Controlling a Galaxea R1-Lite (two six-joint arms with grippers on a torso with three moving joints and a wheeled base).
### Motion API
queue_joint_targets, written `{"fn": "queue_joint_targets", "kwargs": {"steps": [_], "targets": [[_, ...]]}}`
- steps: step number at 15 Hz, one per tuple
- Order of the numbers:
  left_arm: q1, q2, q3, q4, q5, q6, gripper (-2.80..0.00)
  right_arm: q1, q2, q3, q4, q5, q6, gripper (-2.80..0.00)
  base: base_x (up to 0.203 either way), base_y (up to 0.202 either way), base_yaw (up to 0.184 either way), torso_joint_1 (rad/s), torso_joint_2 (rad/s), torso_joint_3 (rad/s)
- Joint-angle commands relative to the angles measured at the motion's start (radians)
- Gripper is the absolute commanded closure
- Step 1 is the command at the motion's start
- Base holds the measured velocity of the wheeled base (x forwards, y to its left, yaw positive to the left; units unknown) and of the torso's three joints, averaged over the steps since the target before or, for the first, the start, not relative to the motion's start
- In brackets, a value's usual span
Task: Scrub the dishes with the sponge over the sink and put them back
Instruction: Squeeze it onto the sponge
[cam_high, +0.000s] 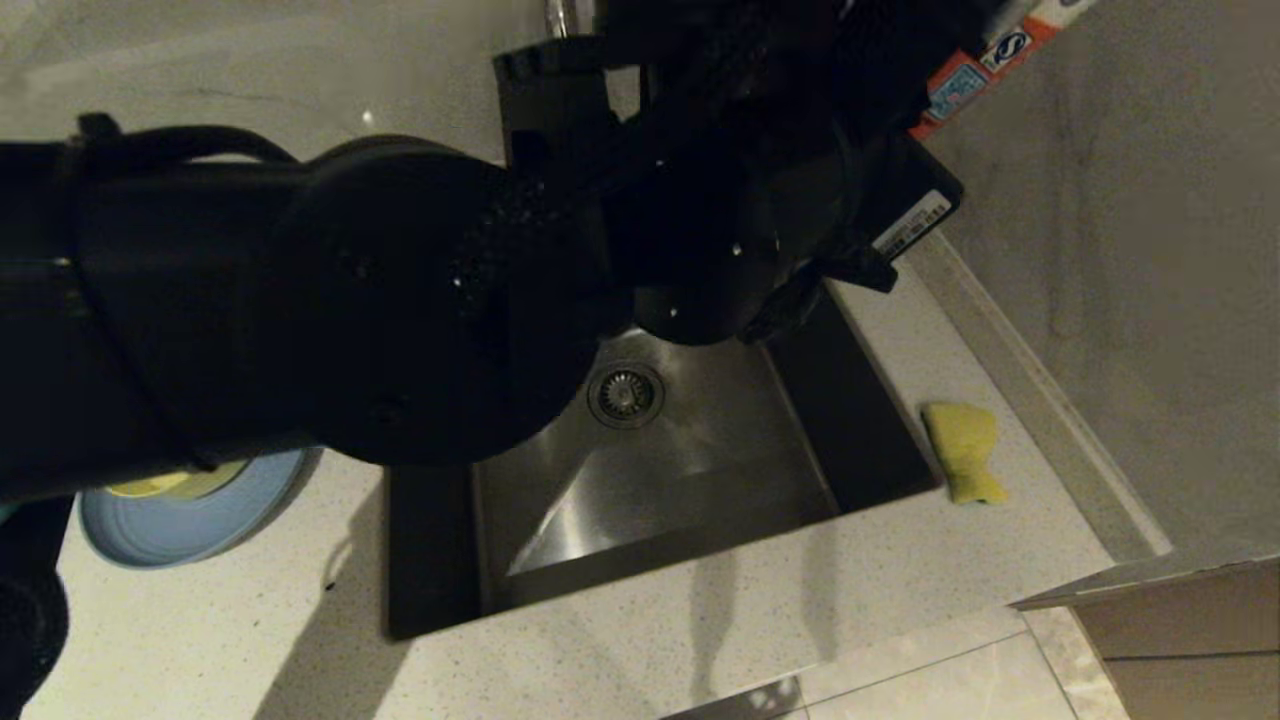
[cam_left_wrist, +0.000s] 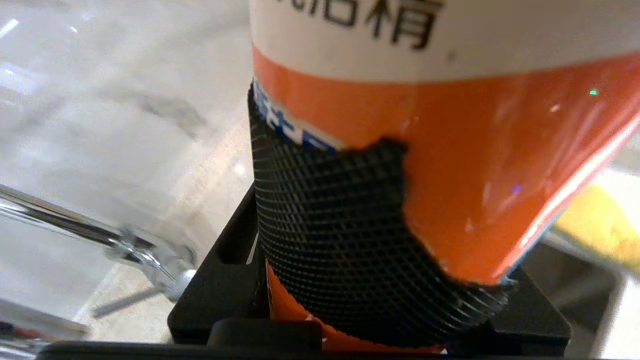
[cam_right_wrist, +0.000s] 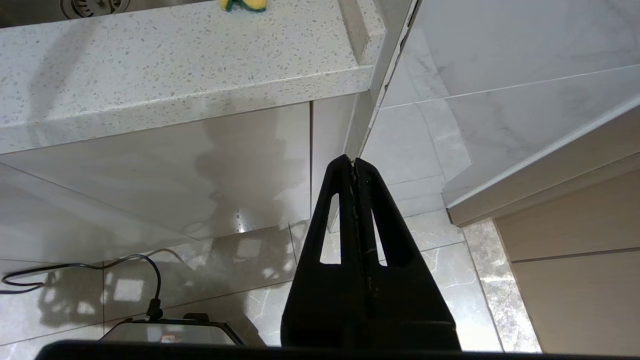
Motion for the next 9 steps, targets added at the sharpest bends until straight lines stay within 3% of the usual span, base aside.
{"fn": "queue_joint_targets", "kwargs": {"steps": [1,9], "targets": [[0.0,0.041,0.016,0.005,0.003,0.009,0.0,0.0,-0.001,0.0,0.0,0.0,0.0,0.0,0.0,0.0,0.0,0.0,0.0,0.0],[0.001,0.164,0.006,0.021,0.052,0.04,0.0,0.0,-0.001,0.0,0.0,0.0,0.0,0.0,0.0,0.0,0.0,0.0,0.0,0.0]]}}
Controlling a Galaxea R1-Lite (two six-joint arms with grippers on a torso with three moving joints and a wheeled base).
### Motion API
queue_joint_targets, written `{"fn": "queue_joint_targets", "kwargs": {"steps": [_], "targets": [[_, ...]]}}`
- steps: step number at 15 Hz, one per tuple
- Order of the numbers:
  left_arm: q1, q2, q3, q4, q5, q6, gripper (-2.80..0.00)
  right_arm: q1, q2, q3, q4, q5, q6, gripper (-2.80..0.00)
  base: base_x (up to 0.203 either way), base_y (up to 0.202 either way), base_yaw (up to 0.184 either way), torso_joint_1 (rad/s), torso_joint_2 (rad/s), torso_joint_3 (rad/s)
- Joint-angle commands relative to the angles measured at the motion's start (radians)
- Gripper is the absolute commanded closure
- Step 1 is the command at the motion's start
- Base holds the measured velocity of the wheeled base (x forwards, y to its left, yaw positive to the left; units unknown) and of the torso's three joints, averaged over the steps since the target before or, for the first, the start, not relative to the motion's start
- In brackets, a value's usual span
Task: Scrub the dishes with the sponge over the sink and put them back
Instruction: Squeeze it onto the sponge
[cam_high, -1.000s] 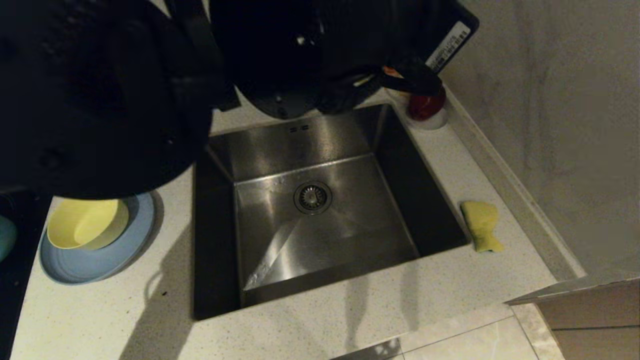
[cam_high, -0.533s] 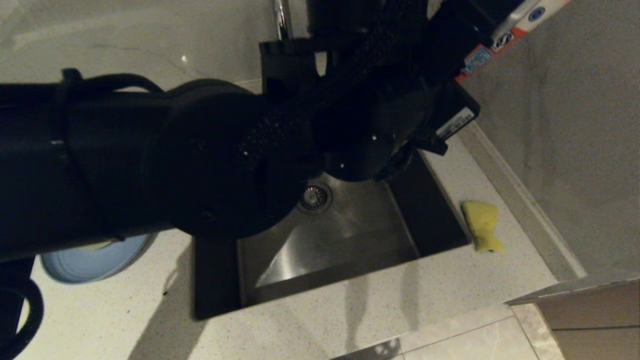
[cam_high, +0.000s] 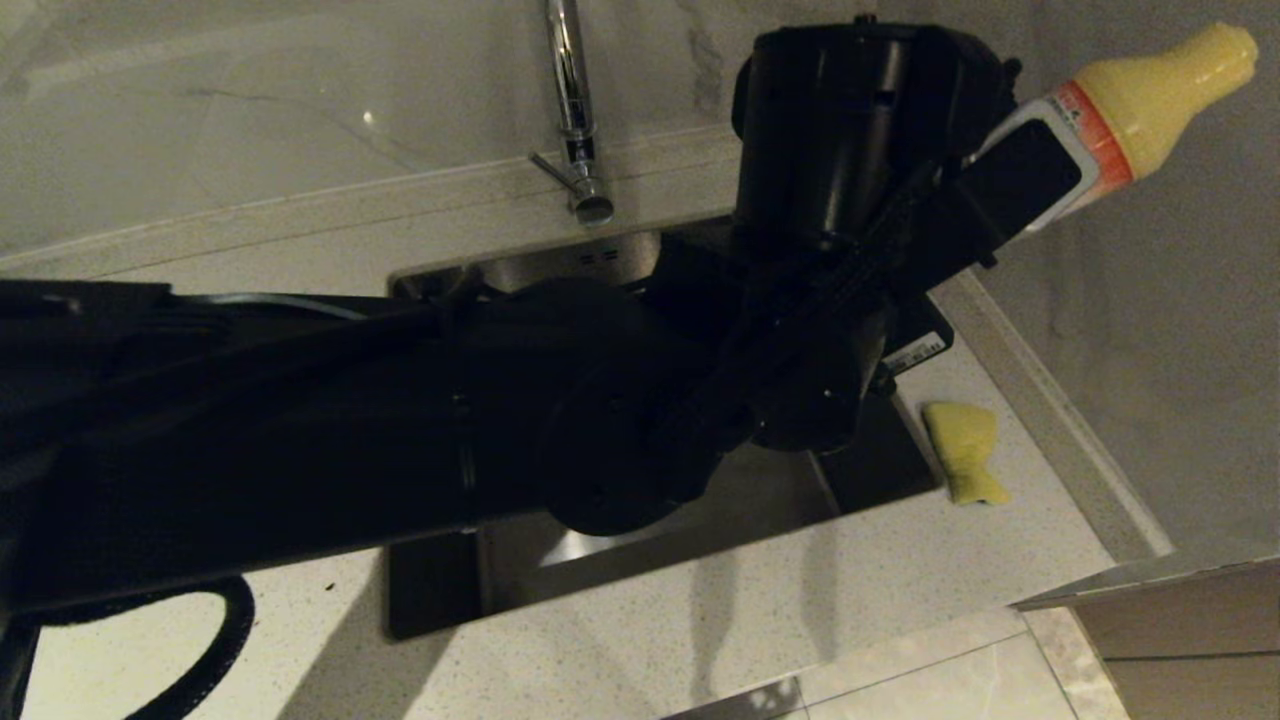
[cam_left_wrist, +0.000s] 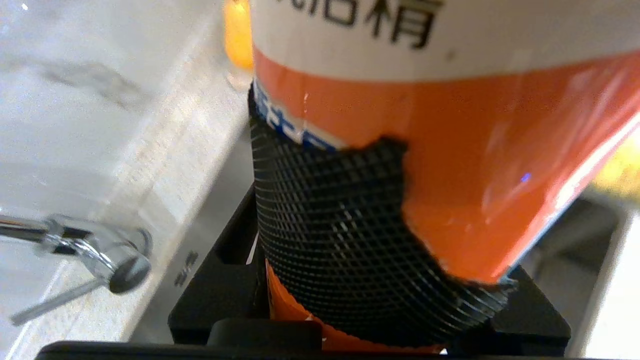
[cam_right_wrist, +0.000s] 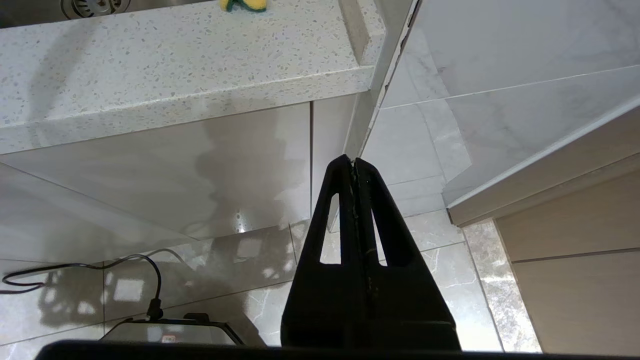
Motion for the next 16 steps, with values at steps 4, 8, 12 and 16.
{"fn": "queue_joint_targets", "kwargs": {"steps": [4,8,12,16], "targets": [[0.001,0.083,0.006,0.023,0.025,0.014,0.0,0.0,-0.001,0.0,0.0,0.0,0.0,0.0,0.0,0.0,0.0,0.0,0.0,0.0],[0.001,0.141,0.007,0.025,0.025,0.093,0.0,0.0,-0.001,0.0,0.0,0.0,0.0,0.0,0.0,0.0,0.0,0.0,0.0,0.0],[0.0,0.158,0.009,0.058,0.118,0.177,0.0,0.0,-0.001,0.0,0.0,0.0,0.0,0.0,0.0,0.0,0.0,0.0,0.0,0.0],[0.001,0.168,0.011,0.077,0.191,0.189,0.0,0.0,-0.001,0.0,0.0,0.0,0.0,0.0,0.0,0.0,0.0,0.0,0.0,0.0]]}}
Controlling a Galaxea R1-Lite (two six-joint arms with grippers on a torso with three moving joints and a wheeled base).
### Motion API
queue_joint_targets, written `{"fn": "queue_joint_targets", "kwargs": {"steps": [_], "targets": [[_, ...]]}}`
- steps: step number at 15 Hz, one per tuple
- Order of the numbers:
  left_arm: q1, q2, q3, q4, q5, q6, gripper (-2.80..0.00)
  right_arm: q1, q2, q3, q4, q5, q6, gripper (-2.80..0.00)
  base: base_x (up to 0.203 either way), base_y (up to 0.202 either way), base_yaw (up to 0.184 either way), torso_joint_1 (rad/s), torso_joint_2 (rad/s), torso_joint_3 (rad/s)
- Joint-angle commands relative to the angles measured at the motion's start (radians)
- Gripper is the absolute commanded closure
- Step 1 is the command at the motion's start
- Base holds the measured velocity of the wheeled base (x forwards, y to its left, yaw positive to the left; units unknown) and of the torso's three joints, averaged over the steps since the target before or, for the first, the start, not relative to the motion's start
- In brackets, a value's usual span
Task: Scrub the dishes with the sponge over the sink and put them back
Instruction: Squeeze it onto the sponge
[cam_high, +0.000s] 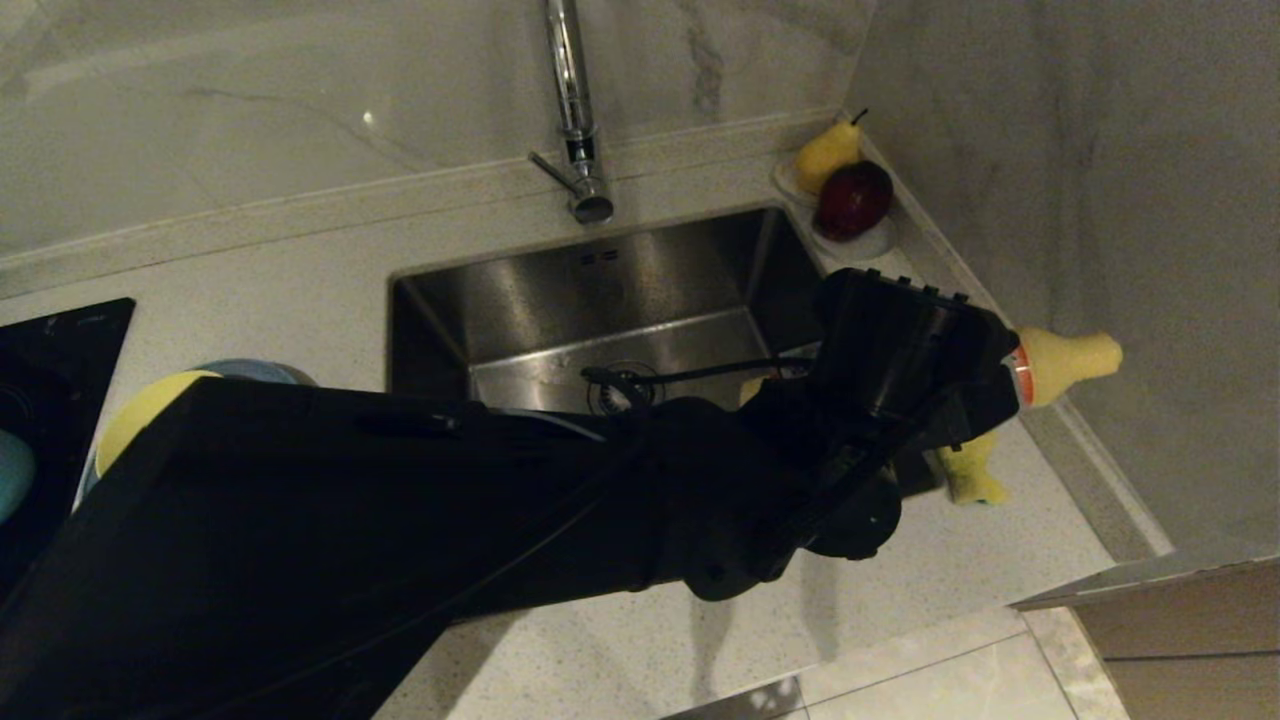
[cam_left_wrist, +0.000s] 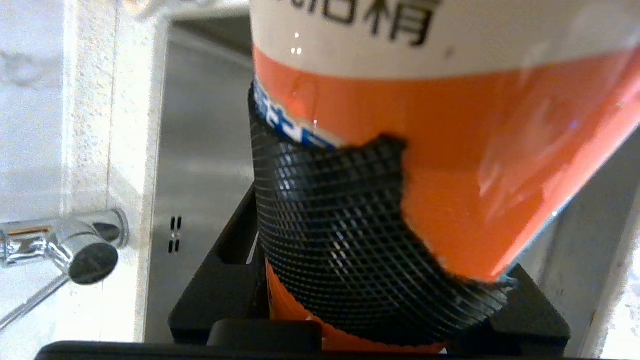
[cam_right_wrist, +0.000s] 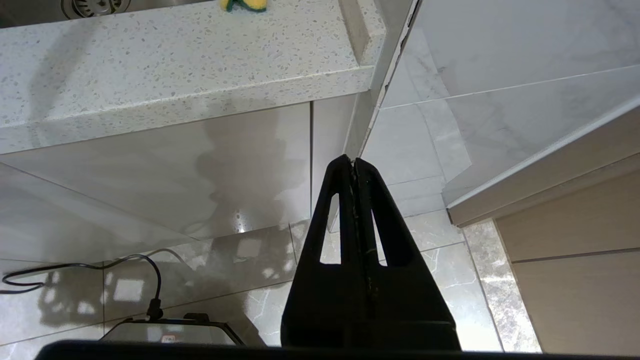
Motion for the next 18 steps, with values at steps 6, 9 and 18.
{"fn": "queue_joint_targets", "kwargs": {"steps": [6,9,18], "targets": [[-0.012,0.054,-0.032,-0.01,0.194,0.096,0.0,0.0,-0.001,0.0,0.0,0.0,0.0,0.0,0.0,0.0,0.0,0.0,0.0,0.0],[-0.017,0.064,-0.04,-0.014,0.213,0.134,0.0,0.0,-0.001,0.0,0.0,0.0,0.0,0.0,0.0,0.0,0.0,0.0,0.0,0.0],[-0.028,0.104,-0.04,-0.099,0.22,0.311,0.0,0.0,-0.001,0.0,0.0,0.0,0.0,0.0,0.0,0.0,0.0,0.0,0.0,0.0]]}}
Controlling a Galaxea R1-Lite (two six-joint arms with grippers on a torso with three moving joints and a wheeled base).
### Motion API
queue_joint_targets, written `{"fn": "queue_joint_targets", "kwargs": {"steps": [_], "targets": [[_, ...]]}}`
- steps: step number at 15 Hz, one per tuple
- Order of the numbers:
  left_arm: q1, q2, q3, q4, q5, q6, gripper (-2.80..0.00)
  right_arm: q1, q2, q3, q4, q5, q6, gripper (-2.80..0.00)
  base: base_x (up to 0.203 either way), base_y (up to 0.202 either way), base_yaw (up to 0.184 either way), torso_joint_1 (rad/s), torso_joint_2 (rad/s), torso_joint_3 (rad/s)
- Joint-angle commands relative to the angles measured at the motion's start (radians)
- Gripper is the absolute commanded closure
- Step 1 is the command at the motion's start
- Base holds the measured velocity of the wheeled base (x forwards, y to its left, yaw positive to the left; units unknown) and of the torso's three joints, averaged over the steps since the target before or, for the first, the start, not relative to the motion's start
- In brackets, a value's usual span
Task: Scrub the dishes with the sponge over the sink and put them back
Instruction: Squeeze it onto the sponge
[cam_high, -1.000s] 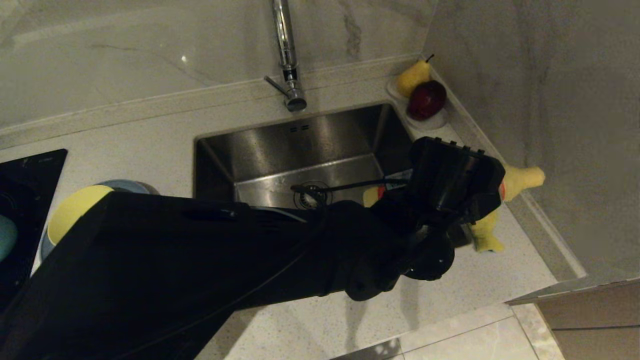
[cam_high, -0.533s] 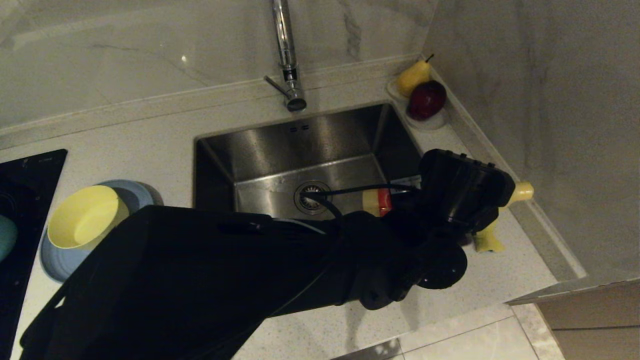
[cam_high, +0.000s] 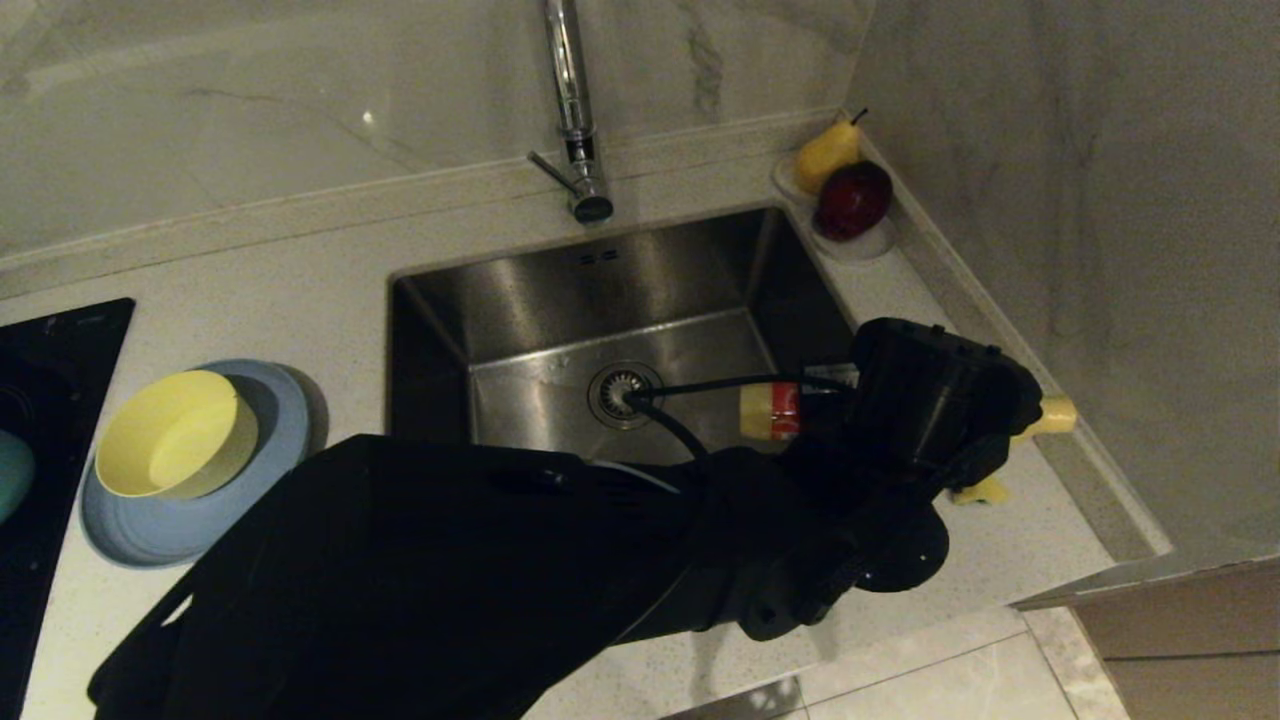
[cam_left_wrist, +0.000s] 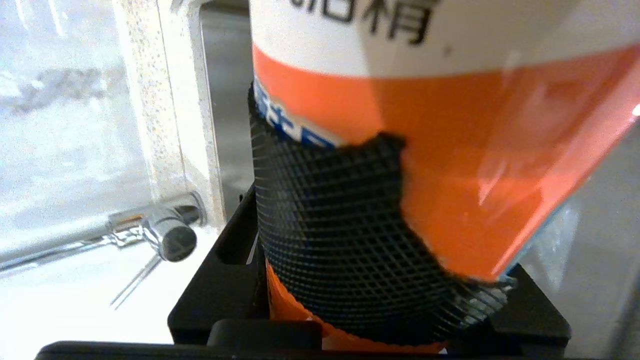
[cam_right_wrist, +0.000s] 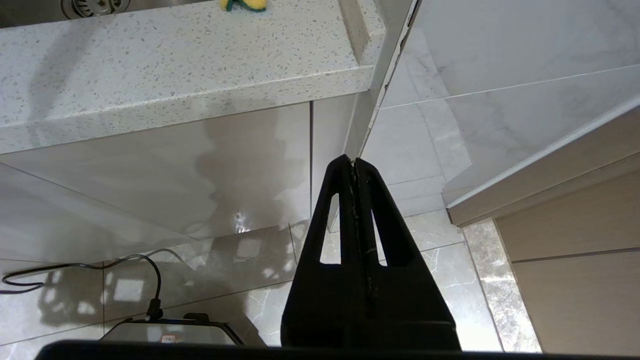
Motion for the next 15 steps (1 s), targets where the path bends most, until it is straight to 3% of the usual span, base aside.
{"fn": "queue_joint_targets", "kwargs": {"steps": [1,10,15], "targets": [[-0.002,0.01,0.0,0.001,0.015,0.037,0.0,0.001,-0.001,0.0,0.0,0.0,0.0,0.0,0.0,0.0,0.0,0.0,0.0,0.0],[-0.002,0.027,0.003,0.006,0.14,0.105,0.0,0.001,-0.001,0.0,0.0,0.0,0.0,0.0,0.0,0.0,0.0,0.0,0.0,0.0],[-0.002,0.054,0.003,-0.002,0.153,0.105,0.0,0.001,-0.001,0.0,0.0,0.0,0.0,0.0,0.0,0.0,0.0,0.0,0.0,0.0]]}}
